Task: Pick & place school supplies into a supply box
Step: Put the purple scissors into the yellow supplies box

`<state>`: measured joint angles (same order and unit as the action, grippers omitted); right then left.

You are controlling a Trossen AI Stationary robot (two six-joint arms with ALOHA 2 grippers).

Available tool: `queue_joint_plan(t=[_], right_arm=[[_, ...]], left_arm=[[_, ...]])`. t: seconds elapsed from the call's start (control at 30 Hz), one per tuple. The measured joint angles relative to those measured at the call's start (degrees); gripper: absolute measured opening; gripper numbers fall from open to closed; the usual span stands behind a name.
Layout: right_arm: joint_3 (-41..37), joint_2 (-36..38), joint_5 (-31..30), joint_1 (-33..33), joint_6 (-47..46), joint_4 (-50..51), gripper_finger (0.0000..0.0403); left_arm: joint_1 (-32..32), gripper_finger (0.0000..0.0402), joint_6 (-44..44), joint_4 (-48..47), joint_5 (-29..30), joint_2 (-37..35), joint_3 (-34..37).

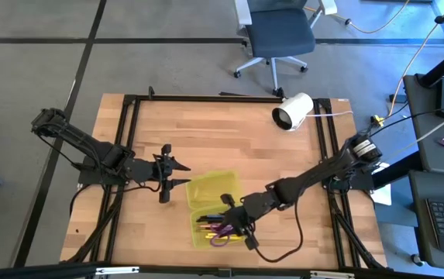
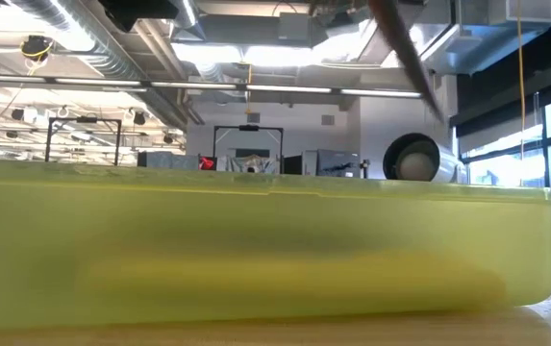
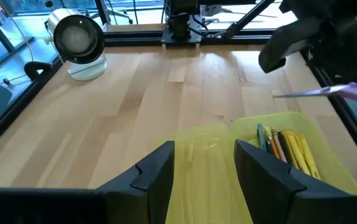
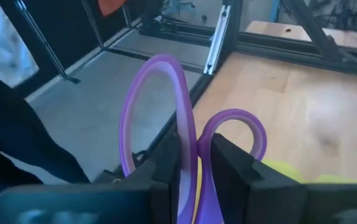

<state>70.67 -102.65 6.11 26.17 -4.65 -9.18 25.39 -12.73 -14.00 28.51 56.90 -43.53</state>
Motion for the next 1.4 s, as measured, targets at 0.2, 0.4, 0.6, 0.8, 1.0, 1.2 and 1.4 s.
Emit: queue_joint_plan(t=[0.2,0.4,0.6,0.8,1.0,1.2,1.4], right_arm=[[0.07,-2.78,0.52,-0.08,8.8,-0.59,0.0075],[0.07,-6.39,1.11,-0.08,13.51,-0.49,0.0075],[0.07,-9.36,1.11,-0.16,14.26,-0.32,0.0075],[0.07,-11.66,0.95,-1.14,14.06,-0.15,0.0075],[0.07,-12.96,-4.53,-2.34,13.9,-0.07,0.0075],[0.07,-12.96,-4.38,-3.54,12.37,0.12,0.0078],[0.07,-12.96,-0.63,-3.52,15.01,1.08,0.0091]], left_arm=[[0.0,0.0159,0.02,0.05,-0.08,-0.02,0.0],[0.0,0.0159,-0.02,0.07,-0.11,-0.02,0.0],[0.0,0.0159,-0.15,0.07,-0.13,-0.02,0.0],[0.0,0.0159,-0.11,0.07,-0.13,0.0,0.0],[0.0,0.0159,-0.09,0.07,-0.12,-0.02,0.0],[0.0,0.0159,-0.07,0.07,-0.12,-0.02,0.0],[0.0,0.0159,-0.04,0.07,-0.13,-0.02,0.0]])
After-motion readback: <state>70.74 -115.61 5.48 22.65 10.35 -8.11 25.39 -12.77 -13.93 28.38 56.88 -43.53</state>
